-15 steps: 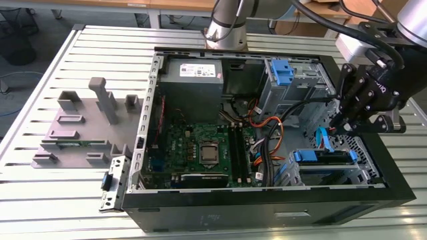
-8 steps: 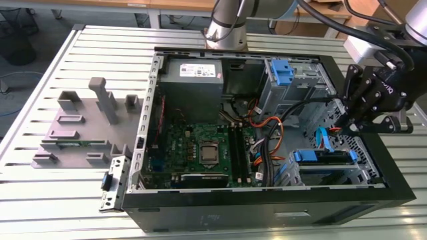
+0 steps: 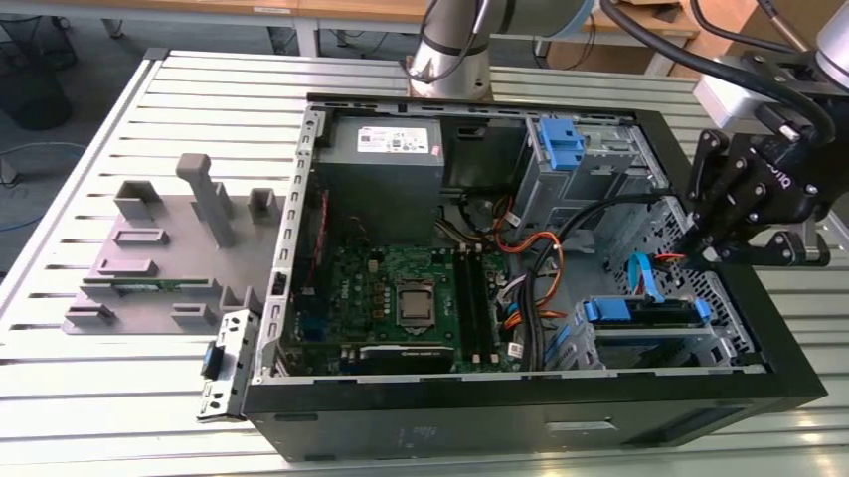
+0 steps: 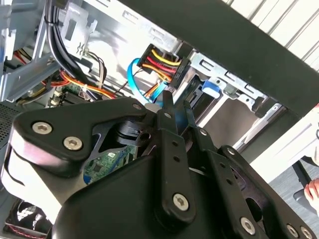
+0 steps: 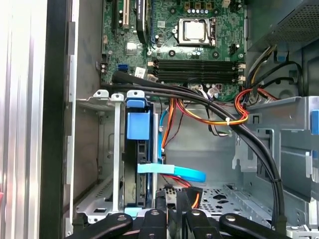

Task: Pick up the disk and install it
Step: 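Insert the first disk wire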

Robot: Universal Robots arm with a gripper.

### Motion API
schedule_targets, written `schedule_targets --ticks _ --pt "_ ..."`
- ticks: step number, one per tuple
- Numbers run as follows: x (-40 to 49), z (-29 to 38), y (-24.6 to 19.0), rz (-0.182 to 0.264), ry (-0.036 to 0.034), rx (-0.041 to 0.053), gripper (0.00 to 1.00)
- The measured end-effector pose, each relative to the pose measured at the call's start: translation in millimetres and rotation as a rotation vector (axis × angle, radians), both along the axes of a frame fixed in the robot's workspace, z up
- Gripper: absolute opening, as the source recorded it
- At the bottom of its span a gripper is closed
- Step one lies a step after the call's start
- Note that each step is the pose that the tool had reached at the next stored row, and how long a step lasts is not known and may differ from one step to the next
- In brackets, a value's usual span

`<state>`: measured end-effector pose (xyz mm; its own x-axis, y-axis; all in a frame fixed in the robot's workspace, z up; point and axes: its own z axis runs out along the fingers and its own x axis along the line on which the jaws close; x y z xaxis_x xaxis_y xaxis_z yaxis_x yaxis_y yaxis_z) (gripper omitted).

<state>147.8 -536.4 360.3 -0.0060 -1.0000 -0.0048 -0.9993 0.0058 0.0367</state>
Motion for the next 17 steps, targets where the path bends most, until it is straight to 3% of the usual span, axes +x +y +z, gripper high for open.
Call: schedule_targets --ticks 6,13,17 --pt "6.4 -1.5 0.1 0.0 0.0 0.0001 0.23" --pt "6.8 -1.7 0.1 0.0 0.0 0.0 0.23" --pt "6.9 -1.9 0.1 0.0 0.0 0.0 0.3"
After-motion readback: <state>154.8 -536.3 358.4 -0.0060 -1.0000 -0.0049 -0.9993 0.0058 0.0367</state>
